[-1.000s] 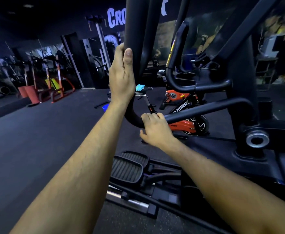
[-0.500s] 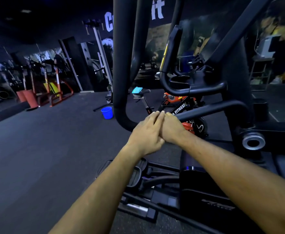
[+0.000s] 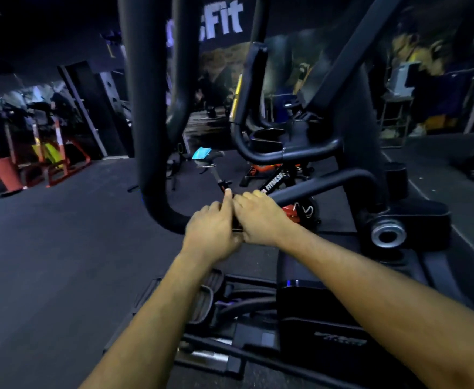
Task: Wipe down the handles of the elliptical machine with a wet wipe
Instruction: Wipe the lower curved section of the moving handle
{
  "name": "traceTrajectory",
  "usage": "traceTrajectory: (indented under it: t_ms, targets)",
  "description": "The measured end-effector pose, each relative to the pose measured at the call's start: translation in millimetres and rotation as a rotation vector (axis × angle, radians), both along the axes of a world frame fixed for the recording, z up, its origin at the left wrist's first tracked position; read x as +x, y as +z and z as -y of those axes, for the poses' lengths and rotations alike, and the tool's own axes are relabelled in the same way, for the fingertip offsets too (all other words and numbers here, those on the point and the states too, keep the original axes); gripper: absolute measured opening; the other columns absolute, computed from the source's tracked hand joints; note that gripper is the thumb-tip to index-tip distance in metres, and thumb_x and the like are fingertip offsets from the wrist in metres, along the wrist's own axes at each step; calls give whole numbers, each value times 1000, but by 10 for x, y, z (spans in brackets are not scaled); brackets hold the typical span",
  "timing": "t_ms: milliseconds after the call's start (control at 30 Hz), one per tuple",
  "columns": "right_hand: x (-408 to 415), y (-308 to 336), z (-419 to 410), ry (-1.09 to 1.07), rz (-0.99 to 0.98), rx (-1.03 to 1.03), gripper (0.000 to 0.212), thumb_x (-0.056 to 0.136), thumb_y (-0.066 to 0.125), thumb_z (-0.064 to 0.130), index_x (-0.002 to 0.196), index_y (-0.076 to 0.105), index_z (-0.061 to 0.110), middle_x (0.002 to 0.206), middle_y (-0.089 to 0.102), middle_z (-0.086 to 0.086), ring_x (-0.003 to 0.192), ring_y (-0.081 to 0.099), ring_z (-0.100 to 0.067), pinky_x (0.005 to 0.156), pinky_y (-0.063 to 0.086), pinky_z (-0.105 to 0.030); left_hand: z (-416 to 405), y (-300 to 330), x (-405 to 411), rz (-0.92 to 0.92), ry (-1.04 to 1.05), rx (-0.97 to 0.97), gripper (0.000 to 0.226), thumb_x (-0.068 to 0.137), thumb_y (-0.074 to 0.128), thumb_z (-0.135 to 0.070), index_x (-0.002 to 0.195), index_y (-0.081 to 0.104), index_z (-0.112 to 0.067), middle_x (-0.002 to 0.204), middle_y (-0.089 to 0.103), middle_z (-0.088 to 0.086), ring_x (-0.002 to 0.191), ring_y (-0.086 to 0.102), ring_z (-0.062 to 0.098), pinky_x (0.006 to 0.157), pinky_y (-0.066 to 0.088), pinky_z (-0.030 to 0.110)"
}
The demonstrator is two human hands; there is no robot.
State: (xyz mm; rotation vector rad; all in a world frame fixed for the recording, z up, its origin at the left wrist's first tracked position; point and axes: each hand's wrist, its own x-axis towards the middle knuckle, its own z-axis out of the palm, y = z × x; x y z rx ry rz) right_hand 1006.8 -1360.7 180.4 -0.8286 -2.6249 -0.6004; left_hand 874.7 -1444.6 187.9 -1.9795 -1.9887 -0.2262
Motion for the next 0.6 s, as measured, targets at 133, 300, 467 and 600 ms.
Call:
traceTrajectory:
  t_ms: [133,300,467,600]
  targets:
    - [506,-132,-411,-53,-177,112,63,91,40,72,88,59,12,83,64,-9,76,59,-32,71,45,-43,-250,74,218,-73,53,-153,98,92,63,-56,165,9,-19,144,52,10,128,55,34,98,44,42]
    - [866,-153,-725,-98,-288,136,45,104,34,47,83,57,15,81,64,-9,75,57,-32,77,43,-45,-681,169,717,81,-34,-165,62,89,69,-47,140,43,-24,134,62,6,120,61,34,86,45,41]
    - [946,-175,-763,-87,-404,113,29,98,40,32,84,57,15,80,63,-5,76,54,-28,79,43,-44,-883,207,947,80,-7,-70,22,97,55,-40,110,58,-22,110,72,7,100,69,37,72,38,35]
    - [905,-144,-741,-94,-456,-41,27,91,40,33,95,61,16,87,68,-1,85,58,-26,84,40,-42,-907,16,920,-94,56,227,15,83,72,-36,84,67,-21,68,69,2,56,68,28,52,32,28]
